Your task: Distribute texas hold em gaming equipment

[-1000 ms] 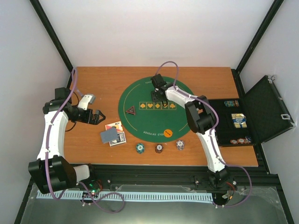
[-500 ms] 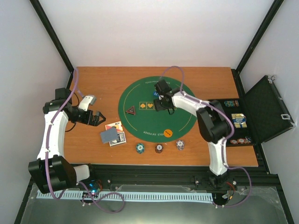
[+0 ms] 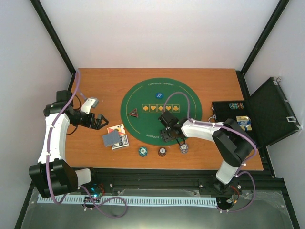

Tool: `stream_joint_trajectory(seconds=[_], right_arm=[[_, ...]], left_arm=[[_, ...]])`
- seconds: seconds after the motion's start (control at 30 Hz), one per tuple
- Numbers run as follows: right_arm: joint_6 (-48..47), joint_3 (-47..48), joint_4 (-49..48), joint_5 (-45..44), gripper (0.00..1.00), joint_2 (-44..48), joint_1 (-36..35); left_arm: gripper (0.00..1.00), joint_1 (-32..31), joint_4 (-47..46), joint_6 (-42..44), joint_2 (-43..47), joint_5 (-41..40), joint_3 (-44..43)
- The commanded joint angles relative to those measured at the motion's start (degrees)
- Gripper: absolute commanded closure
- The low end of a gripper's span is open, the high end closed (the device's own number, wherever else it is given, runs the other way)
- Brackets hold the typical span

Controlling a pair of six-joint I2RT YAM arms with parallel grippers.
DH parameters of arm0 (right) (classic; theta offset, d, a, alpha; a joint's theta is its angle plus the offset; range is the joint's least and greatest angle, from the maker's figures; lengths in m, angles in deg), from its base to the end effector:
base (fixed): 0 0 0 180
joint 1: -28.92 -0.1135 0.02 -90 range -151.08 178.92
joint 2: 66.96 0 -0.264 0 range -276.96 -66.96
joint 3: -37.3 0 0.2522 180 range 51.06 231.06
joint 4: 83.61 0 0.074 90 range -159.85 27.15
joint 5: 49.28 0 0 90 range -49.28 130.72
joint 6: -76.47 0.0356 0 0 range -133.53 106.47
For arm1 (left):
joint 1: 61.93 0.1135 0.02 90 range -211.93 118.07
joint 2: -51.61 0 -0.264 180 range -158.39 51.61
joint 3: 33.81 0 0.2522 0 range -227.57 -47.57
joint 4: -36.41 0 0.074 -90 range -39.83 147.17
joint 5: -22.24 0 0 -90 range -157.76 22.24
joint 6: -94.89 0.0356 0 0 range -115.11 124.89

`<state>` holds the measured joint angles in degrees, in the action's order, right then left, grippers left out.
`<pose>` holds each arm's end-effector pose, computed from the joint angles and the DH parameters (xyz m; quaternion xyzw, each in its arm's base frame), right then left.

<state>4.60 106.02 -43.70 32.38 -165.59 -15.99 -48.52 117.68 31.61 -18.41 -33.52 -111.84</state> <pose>0.2274 0.2194 0.1462 -0.2150 0.9582 0.0303 0.1864 0.2083 0.0291 0.2977 0.1521 0.9342 -0.2258 0.2306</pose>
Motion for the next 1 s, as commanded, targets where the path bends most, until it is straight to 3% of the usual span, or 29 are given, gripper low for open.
stream_joint_trajectory(seconds=[0.0,0.53,0.73,0.97], right_arm=[[1.87,-1.39,-2.17,-2.60,0.29,3.34,-0.45],[1.98,-5.13,-1.84,-3.77,0.37,4.25,-0.28],[1.92,-6.57,-1.77,-4.47,0.45,4.73,2.54],[0.63,-6.04,-1.03,-4.63,0.46,6.59,5.29]], left_arm=[[0.00,0.30,1.31,1.66,0.23,1.66,-2.41],[0.00,0.33,1.75,1.48,1.15,0.77,-2.64],[0.00,0.33,1.90,1.44,1.56,0.14,-2.64],[0.00,0.33,1.67,1.54,2.16,-0.31,-2.18]])
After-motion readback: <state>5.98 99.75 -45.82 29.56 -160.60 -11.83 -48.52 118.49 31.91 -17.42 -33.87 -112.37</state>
